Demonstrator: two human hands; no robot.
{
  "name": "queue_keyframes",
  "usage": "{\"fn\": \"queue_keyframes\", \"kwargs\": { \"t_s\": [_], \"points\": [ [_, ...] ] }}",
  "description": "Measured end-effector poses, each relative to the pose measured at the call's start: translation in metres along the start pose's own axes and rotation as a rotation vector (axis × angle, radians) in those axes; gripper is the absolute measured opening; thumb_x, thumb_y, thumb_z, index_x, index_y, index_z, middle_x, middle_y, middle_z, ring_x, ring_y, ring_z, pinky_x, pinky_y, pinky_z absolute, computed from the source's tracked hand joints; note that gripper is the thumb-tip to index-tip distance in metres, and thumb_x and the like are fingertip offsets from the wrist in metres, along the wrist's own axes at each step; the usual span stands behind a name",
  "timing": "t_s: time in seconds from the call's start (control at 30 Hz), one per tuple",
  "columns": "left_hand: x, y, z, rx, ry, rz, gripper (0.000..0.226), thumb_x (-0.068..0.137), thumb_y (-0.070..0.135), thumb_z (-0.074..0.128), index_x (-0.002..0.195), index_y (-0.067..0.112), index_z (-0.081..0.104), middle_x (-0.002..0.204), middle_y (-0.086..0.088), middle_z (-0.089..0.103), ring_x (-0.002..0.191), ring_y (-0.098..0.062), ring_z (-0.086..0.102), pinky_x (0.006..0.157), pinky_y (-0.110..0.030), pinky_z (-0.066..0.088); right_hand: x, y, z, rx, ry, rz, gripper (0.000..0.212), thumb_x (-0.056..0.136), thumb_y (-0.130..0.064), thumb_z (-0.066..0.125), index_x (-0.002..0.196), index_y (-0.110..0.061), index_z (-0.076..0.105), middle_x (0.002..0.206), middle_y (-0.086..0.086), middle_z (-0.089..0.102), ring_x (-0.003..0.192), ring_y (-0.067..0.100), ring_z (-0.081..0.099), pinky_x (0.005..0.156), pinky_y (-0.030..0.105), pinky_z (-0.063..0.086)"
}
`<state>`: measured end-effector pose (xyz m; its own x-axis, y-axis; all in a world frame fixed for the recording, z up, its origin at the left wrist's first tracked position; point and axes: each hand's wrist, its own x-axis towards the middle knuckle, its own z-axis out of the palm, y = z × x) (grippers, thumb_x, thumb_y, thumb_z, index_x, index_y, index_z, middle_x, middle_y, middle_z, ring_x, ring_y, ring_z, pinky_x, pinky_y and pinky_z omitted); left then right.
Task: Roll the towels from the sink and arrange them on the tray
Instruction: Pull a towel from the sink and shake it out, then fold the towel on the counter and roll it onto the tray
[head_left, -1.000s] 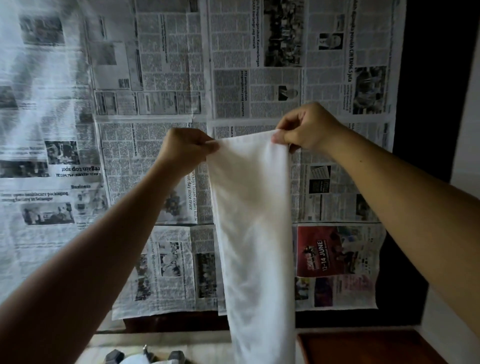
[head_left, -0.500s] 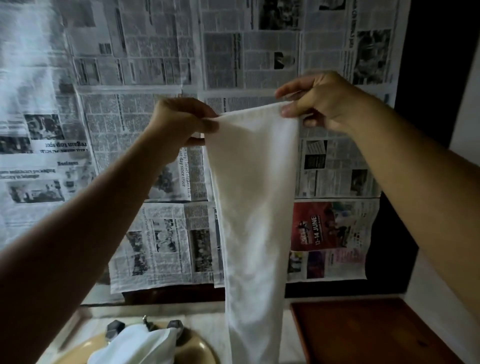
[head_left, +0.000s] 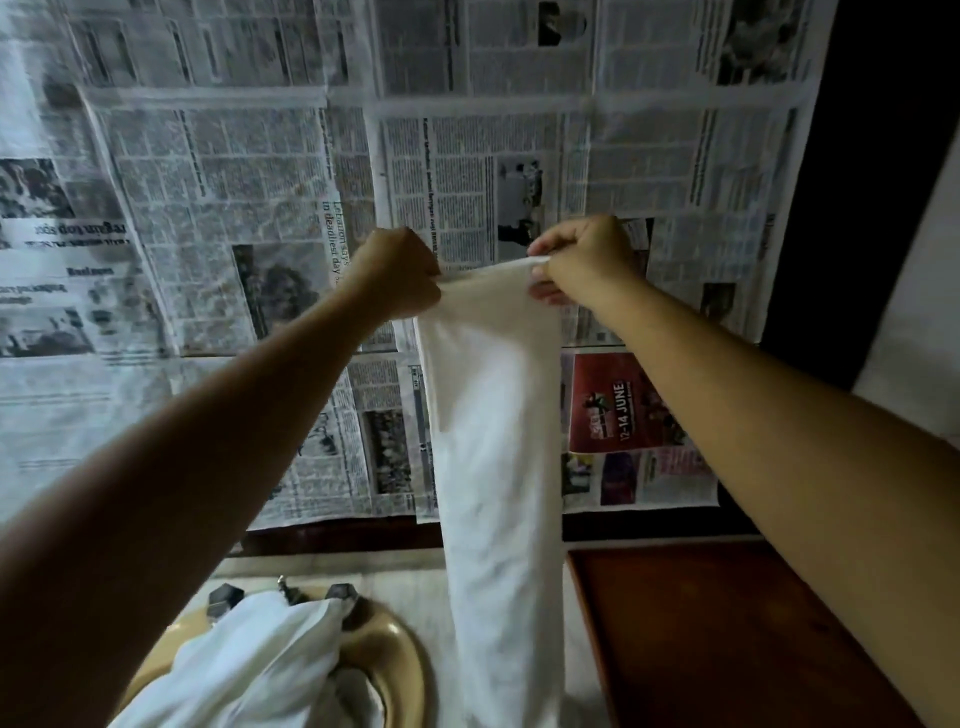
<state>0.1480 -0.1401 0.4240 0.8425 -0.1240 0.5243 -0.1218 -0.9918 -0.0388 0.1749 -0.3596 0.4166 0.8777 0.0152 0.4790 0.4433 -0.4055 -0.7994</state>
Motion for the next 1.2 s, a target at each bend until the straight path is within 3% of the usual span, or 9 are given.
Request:
{"fn": "queue_keyframes", "kwargs": {
  "t_s": [0.1, 0.17, 0.27, 0.43, 0.5, 0.6, 0.87, 1.03, 1.2],
  "points": [
    [0.01, 0.001, 0.004, -0.087, 0.125, -0.082, 0.029, 0.089, 0.005, 0.058, 0.109, 0.015, 0.077, 0.084, 0.001, 0.072, 0.062, -0.007, 0.06, 0.057, -0.018, 0.047, 0.019, 0.005, 0.009, 0.02, 0.09, -0.064, 0.022, 0.078, 0.0, 0.082, 0.086, -0.02, 0.075, 0.096, 0.002, 0.072, 0.087, 0.02, 0.073, 0.066, 0.032, 0.064],
    [0.017, 0.005, -0.01, -0.131, 0.25, -0.087, 0.028, 0.093, 0.003, 0.058, 0.113, 0.012, 0.075, 0.096, -0.007, 0.077, 0.075, -0.016, 0.07, 0.072, -0.028, 0.06, 0.032, -0.005, 0.001, 0.026, 0.129, -0.136, 0.018, 0.08, -0.002, 0.08, 0.091, -0.016, 0.075, 0.096, -0.001, 0.071, 0.085, 0.015, 0.072, 0.067, 0.029, 0.063],
    [0.017, 0.014, -0.042, -0.221, 0.408, -0.092, 0.027, 0.096, 0.003, 0.058, 0.119, 0.008, 0.072, 0.109, -0.014, 0.075, 0.094, -0.022, 0.072, 0.099, -0.027, 0.051, 0.04, -0.031, -0.019, 0.055, 0.171, -0.236, 0.023, 0.084, 0.0, 0.075, 0.081, -0.022, 0.07, 0.091, 0.0, 0.073, 0.077, 0.013, 0.074, 0.063, 0.027, 0.062],
    [-0.008, 0.03, -0.063, -0.269, 0.483, -0.148, 0.027, 0.101, 0.008, 0.058, 0.125, 0.01, 0.07, 0.123, -0.011, 0.07, 0.106, -0.018, 0.067, 0.097, -0.014, 0.04, 0.012, -0.041, -0.044, 0.143, 0.115, -0.352, 0.014, 0.088, -0.001, 0.071, 0.089, -0.014, 0.07, 0.088, 0.004, 0.074, 0.068, 0.011, 0.075, 0.061, 0.029, 0.062],
    [-0.033, 0.031, -0.053, -0.248, 0.42, -0.143, 0.027, 0.099, 0.011, 0.061, 0.124, 0.015, 0.07, 0.123, -0.007, 0.071, 0.109, -0.016, 0.065, 0.101, -0.012, 0.028, -0.018, -0.027, -0.049, 0.157, 0.049, -0.339, 0.012, 0.088, -0.001, 0.072, 0.096, -0.009, 0.07, 0.09, 0.004, 0.074, 0.07, 0.012, 0.075, 0.062, 0.03, 0.062],
    [-0.092, 0.031, -0.02, -0.321, 0.239, -0.081, 0.027, 0.096, 0.014, 0.067, 0.122, 0.02, 0.07, 0.118, -0.004, 0.073, 0.076, 0.001, 0.063, 0.083, -0.016, 0.049, -0.085, 0.018, -0.047, 0.183, -0.095, -0.242, 0.017, 0.083, 0.0, 0.076, 0.098, -0.007, 0.07, 0.091, 0.004, 0.074, 0.074, 0.015, 0.075, 0.064, 0.029, 0.062],
    [-0.382, 0.061, 0.164, -0.661, -0.379, -0.111, 0.023, 0.08, 0.016, 0.082, 0.086, 0.038, 0.08, 0.074, 0.028, 0.067, 0.067, 0.016, 0.063, 0.062, -0.002, 0.043, -0.378, 0.213, 0.002, 0.033, -0.4, 0.376, 0.037, 0.072, 0.012, 0.079, 0.077, -0.023, 0.074, 0.073, -0.011, 0.074, 0.067, -0.001, 0.067, 0.063, 0.012, 0.051],
    [-0.543, 0.099, 0.242, -0.732, -0.792, -0.164, 0.015, 0.087, 0.032, 0.074, 0.094, 0.044, 0.078, 0.096, 0.023, 0.074, 0.087, 0.012, 0.065, 0.083, -0.021, 0.056, -0.537, 0.281, 0.018, -0.184, -0.563, 0.651, 0.044, 0.073, 0.004, 0.073, 0.064, -0.039, 0.074, 0.074, -0.025, 0.072, 0.077, -0.002, 0.069, 0.072, 0.011, 0.051],
    [-0.603, 0.114, 0.255, -0.735, -0.818, -0.22, 0.018, 0.084, 0.036, 0.075, 0.102, 0.037, 0.079, 0.101, 0.013, 0.075, 0.092, -0.001, 0.067, 0.083, -0.016, 0.051, -0.592, 0.301, 0.018, -0.206, -0.481, 0.774, 0.039, 0.069, 0.004, 0.084, 0.063, -0.033, 0.075, 0.072, -0.019, 0.074, 0.073, 0.0, 0.07, 0.07, 0.013, 0.052]
  ]
}}
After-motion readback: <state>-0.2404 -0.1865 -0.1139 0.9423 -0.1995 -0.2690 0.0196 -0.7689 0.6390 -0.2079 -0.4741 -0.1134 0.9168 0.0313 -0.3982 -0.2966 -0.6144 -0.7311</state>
